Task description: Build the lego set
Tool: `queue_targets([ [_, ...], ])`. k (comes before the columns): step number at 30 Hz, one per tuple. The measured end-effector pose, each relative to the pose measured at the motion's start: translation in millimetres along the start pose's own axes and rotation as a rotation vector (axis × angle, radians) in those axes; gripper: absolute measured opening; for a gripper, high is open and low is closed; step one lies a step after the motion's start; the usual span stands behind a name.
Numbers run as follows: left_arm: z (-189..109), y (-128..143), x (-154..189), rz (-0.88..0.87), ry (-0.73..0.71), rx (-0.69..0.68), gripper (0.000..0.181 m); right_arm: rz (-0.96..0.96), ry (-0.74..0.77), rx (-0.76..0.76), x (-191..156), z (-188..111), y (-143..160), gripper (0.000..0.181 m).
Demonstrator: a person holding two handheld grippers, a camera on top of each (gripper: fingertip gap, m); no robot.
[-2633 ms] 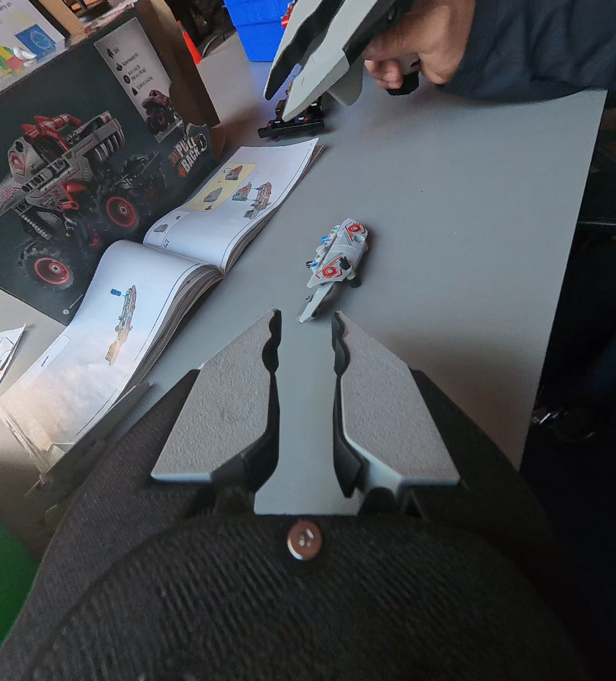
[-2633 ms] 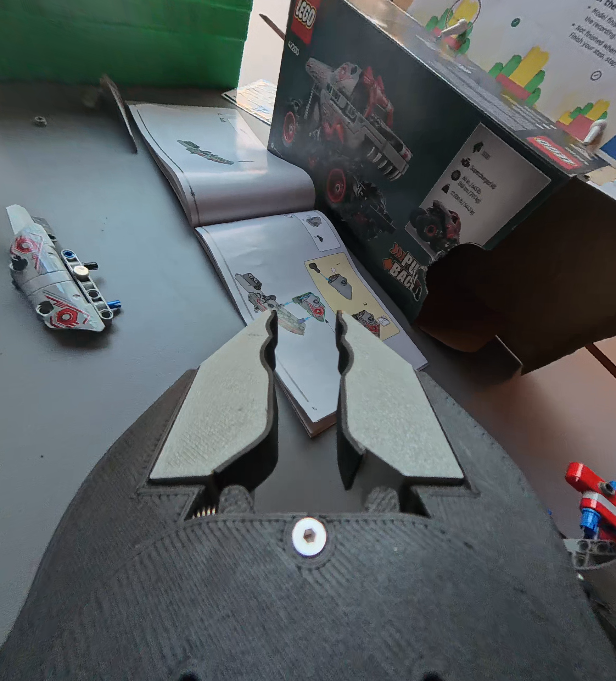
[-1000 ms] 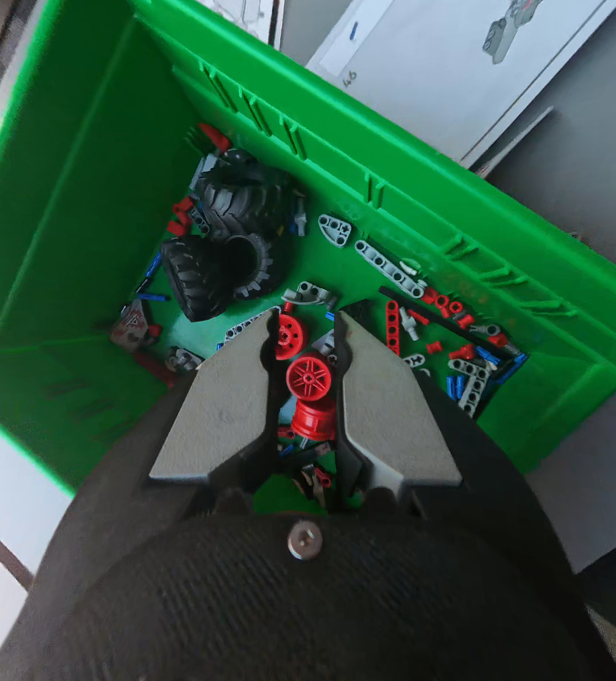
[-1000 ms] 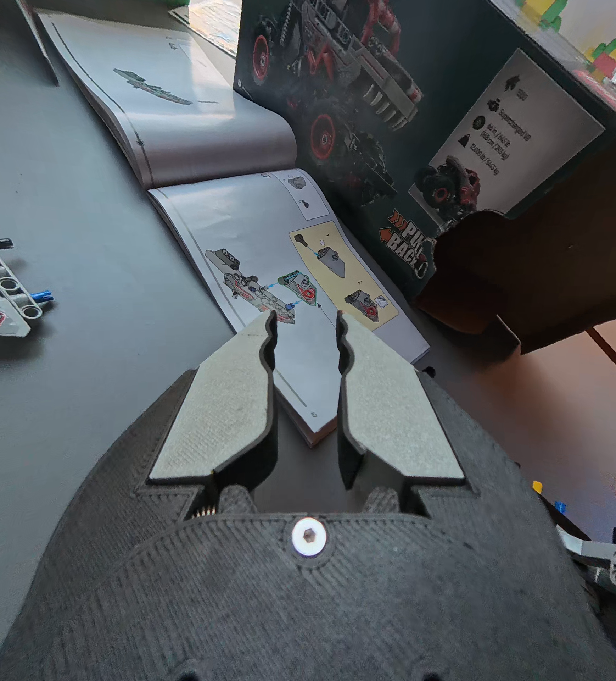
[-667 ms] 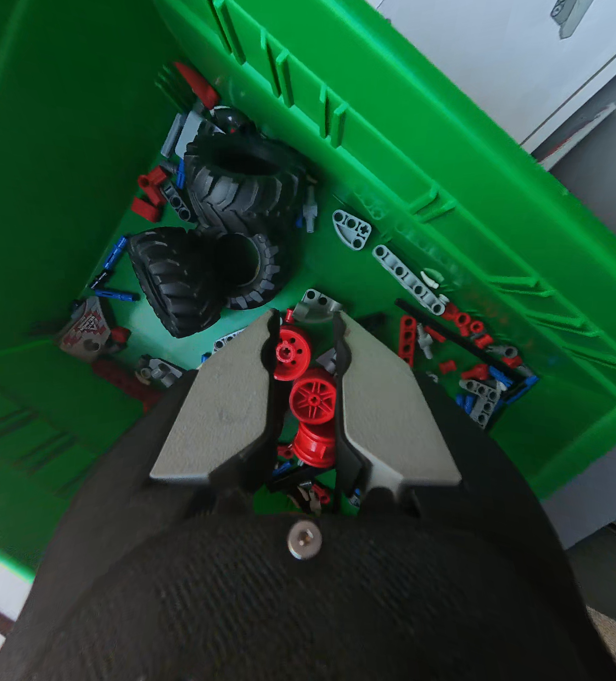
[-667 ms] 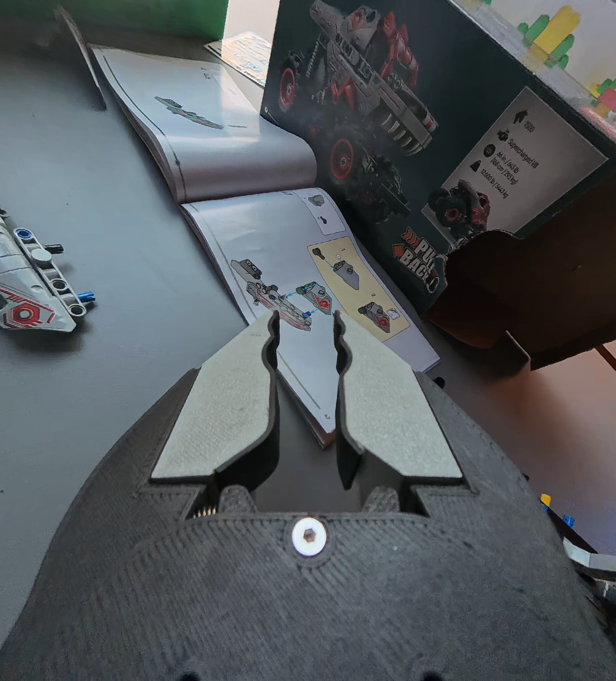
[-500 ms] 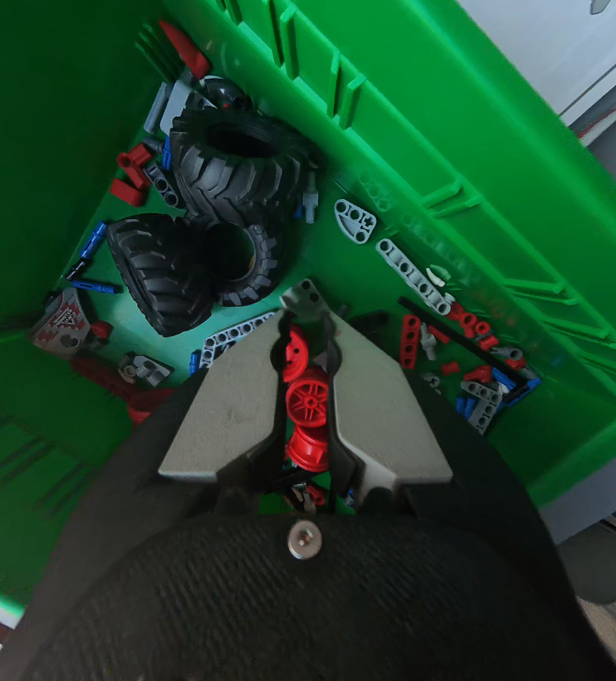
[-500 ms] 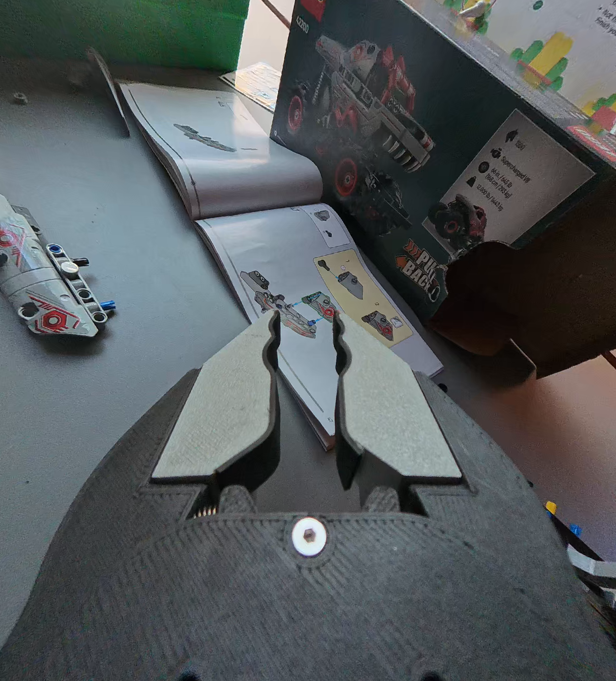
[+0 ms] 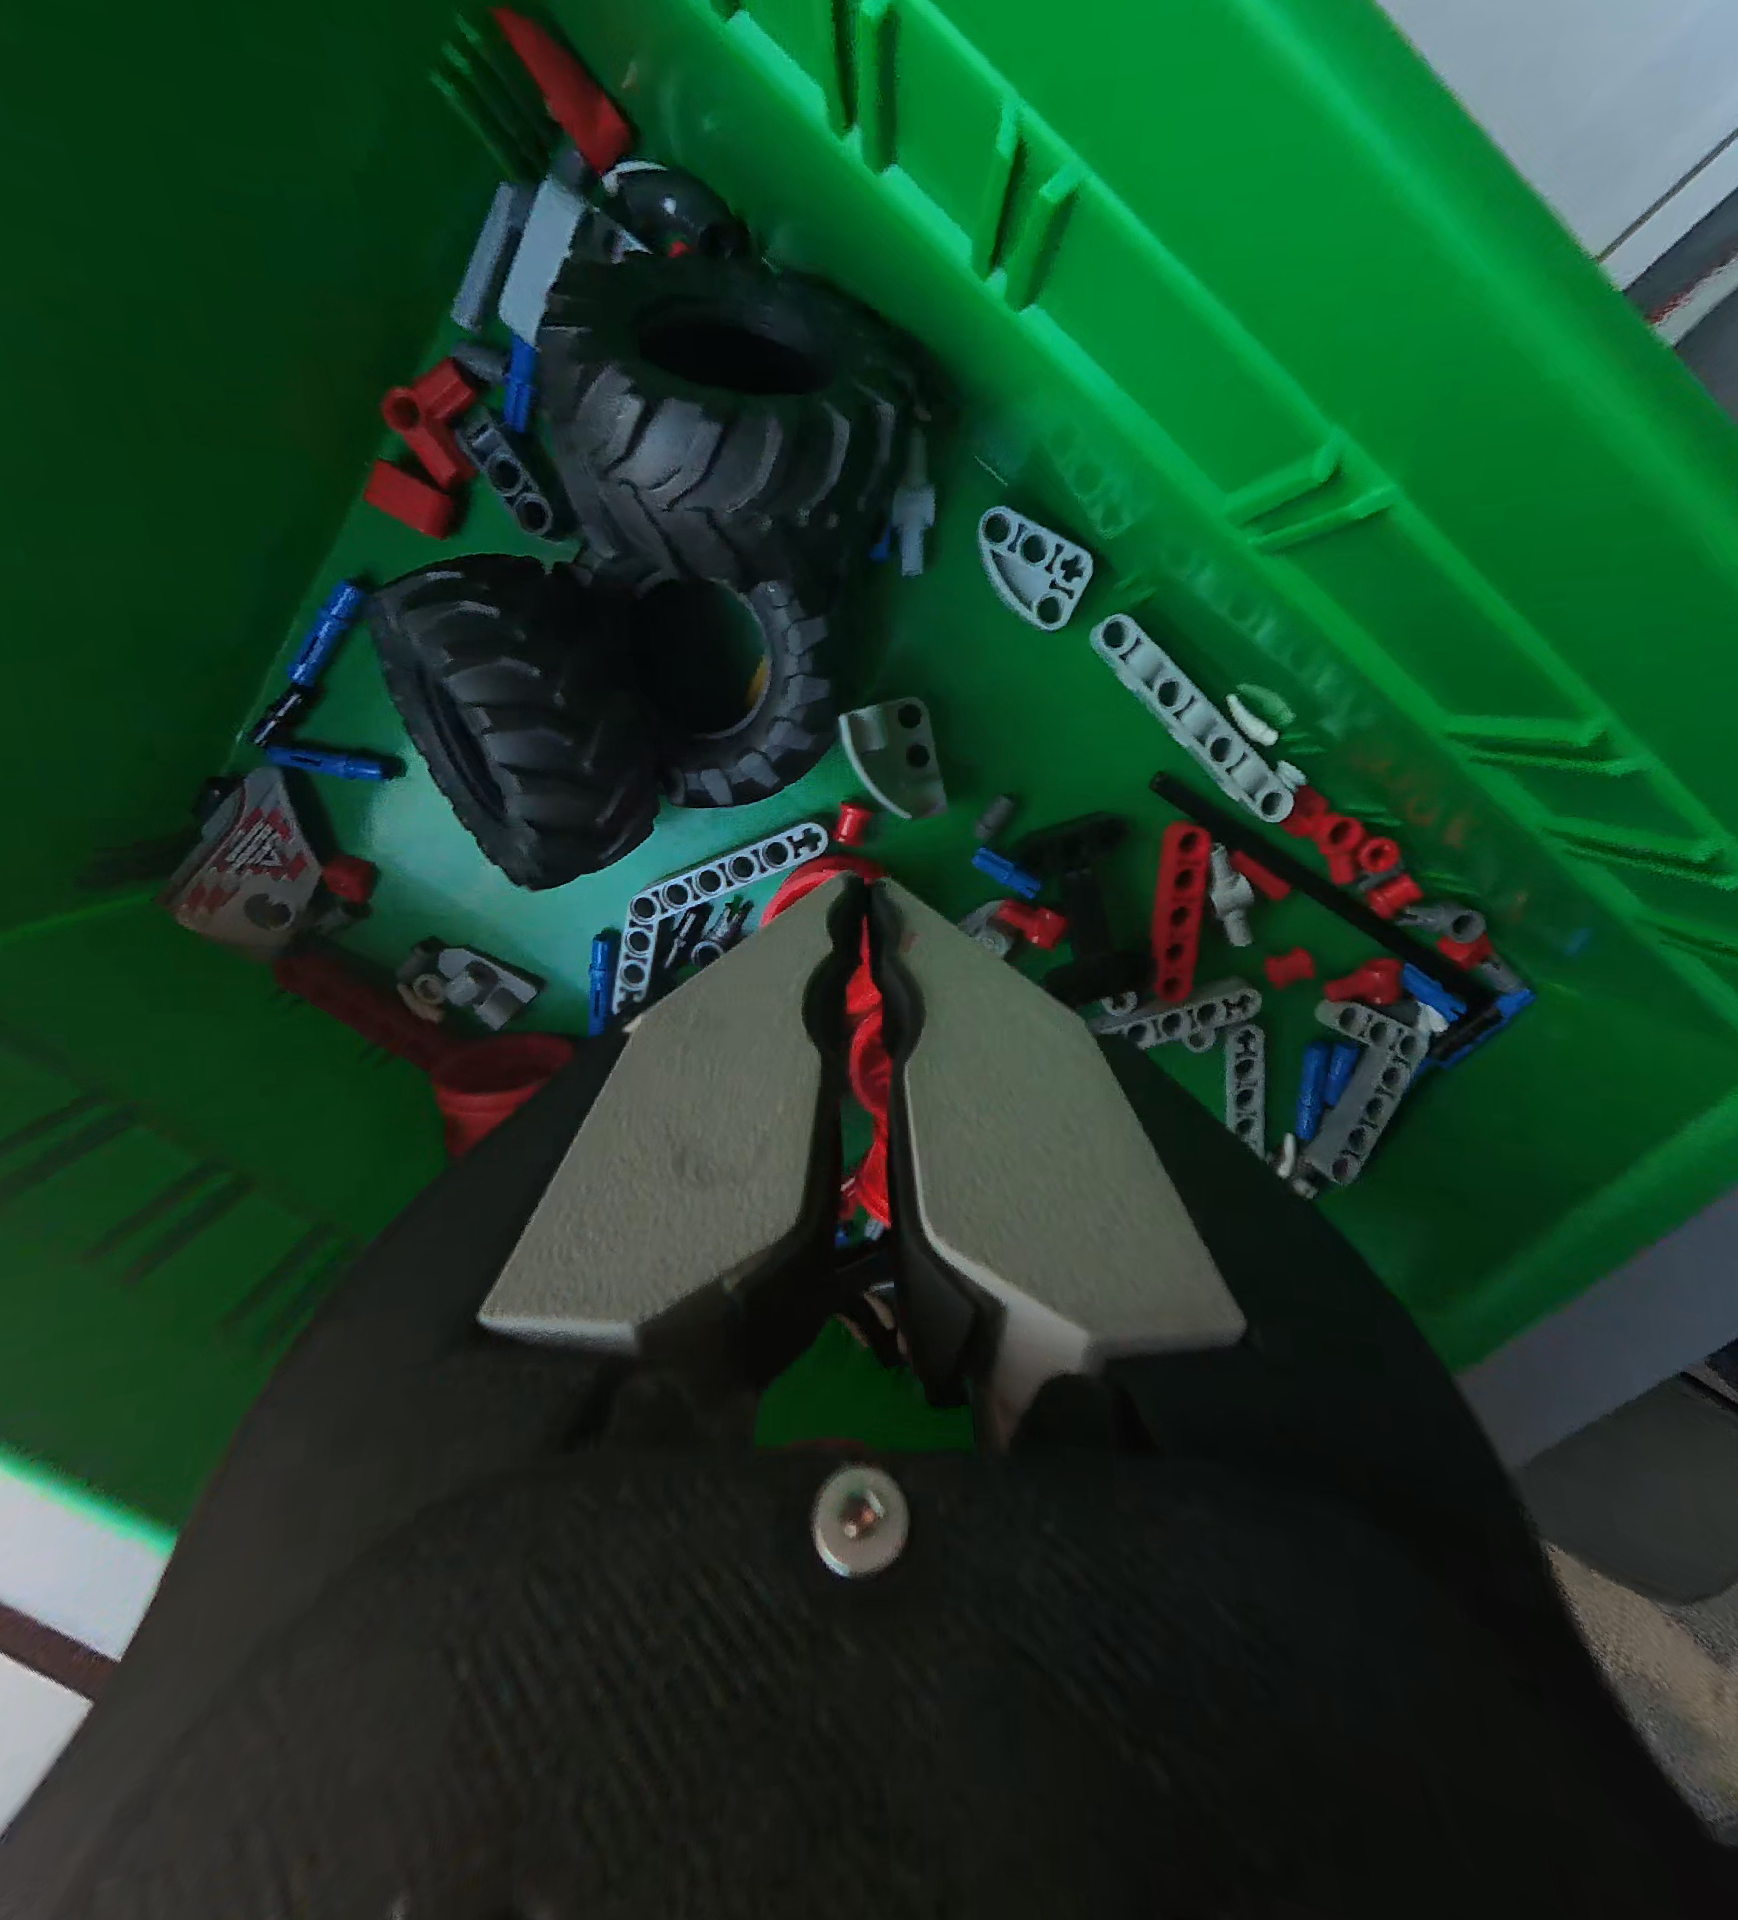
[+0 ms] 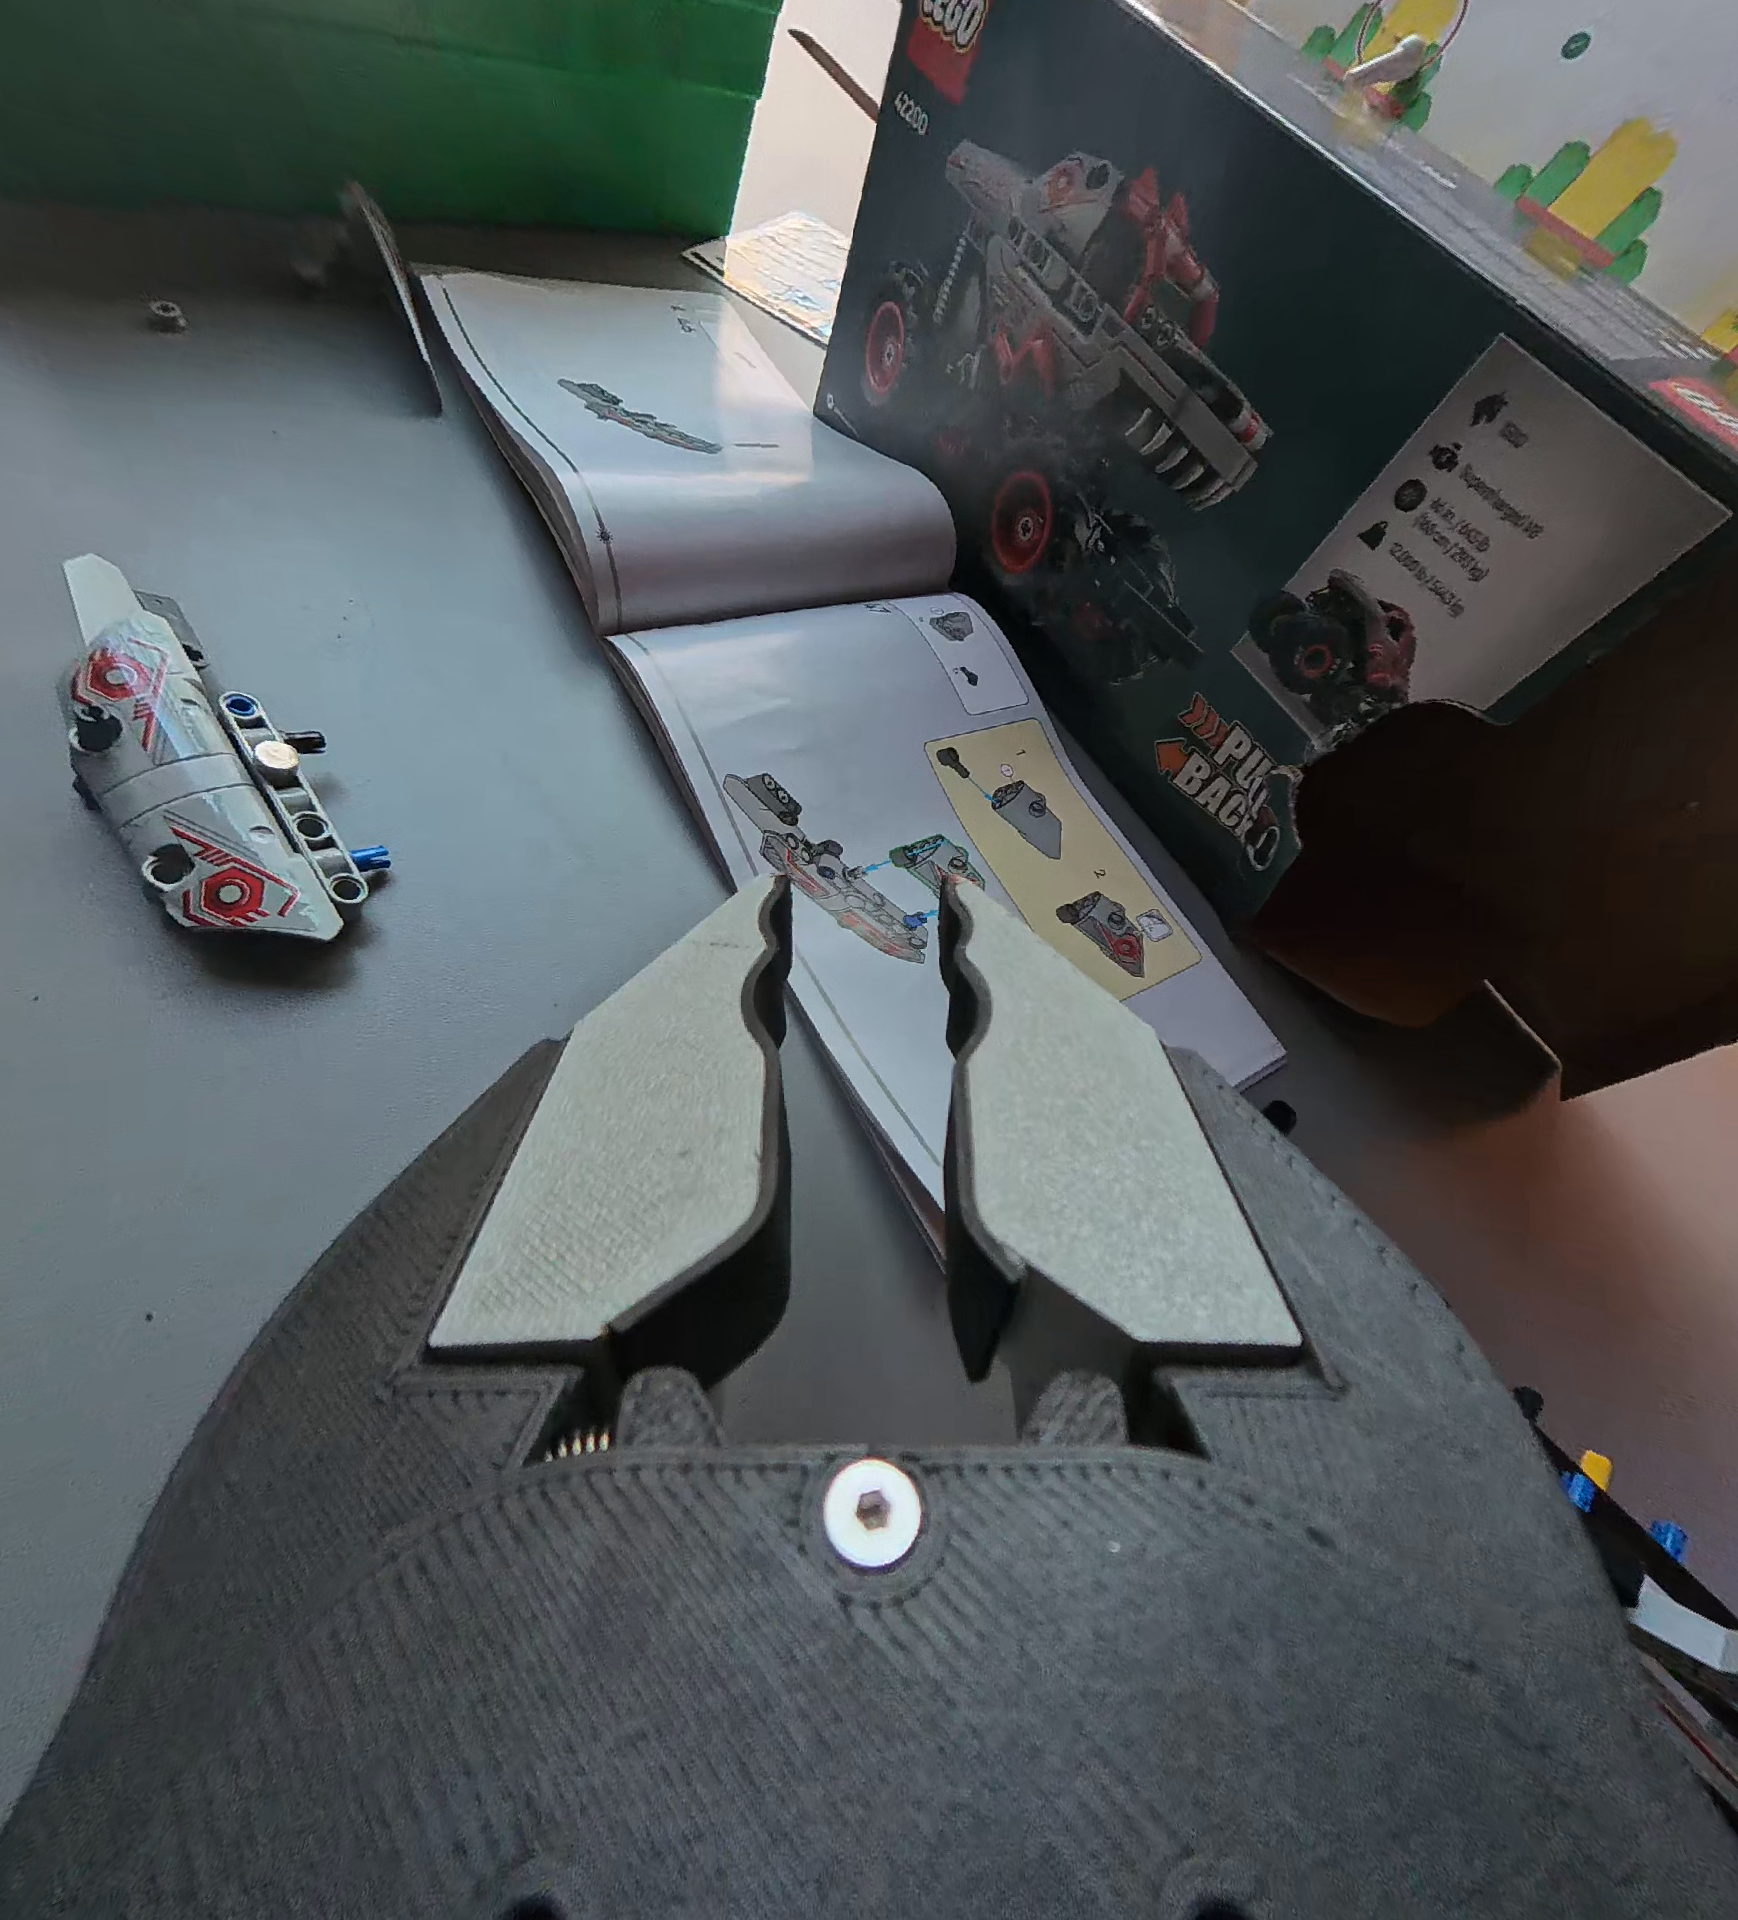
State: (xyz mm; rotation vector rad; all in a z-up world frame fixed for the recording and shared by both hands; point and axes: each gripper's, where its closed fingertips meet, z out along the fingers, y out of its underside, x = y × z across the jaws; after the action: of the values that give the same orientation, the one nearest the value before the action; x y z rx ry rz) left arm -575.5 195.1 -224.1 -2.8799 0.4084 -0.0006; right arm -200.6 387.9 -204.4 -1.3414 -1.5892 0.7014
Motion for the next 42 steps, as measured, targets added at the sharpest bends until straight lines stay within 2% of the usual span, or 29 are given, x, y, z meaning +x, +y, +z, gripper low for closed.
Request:
queue_targets([
  [6,-6,-3,0,-0.038,0.017,0.055,0.000,0.004,0.001,-0.019,1,4,4,0.024],
  [9,2,-4,5,-0.079,0.062,0.059,0.027,0.007,0.012,-0.034,3,6,8,0.024],
  [13,15,-11,7,-0.092,0.109,0.052,0.023,-0.009,0.026,-0.038,3,7,7,0.024],
  [15,22,-12,5,-0.083,0.102,0.041,0.008,-0.020,0.034,-0.044,3,7,8,0.023],
  [19,22,-14,2,-0.076,0.086,0.054,0.007,-0.032,0.042,-0.038,2,5,6,0.021],
  [30,-20,-13,-2,-0.105,-0.009,0.142,0.007,-0.050,-0.003,0.021,-8,-4,-9,0.019],
  [33,-50,-21,-15,-0.103,-0.093,0.218,0.007,-0.040,-0.018,0.038,-11,-6,-13,0.020],
  [35,-84,-41,-18,-0.116,-0.115,0.345,0.007,-0.024,-0.037,0.061,-14,-7,-17,0.022],
  [37,-119,-70,9,-0.084,-0.059,0.502,0.006,0.003,-0.068,0.094,-18,-9,-24,0.023],
  [39,-140,-94,59,0.022,-0.002,0.593,0.007,0.029,-0.111,0.121,-24,-10,-30,0.027],
  [42,-134,-112,136,0.173,0.106,0.595,0.007,0.043,-0.177,0.131,-36,-9,-34,0.032],
])
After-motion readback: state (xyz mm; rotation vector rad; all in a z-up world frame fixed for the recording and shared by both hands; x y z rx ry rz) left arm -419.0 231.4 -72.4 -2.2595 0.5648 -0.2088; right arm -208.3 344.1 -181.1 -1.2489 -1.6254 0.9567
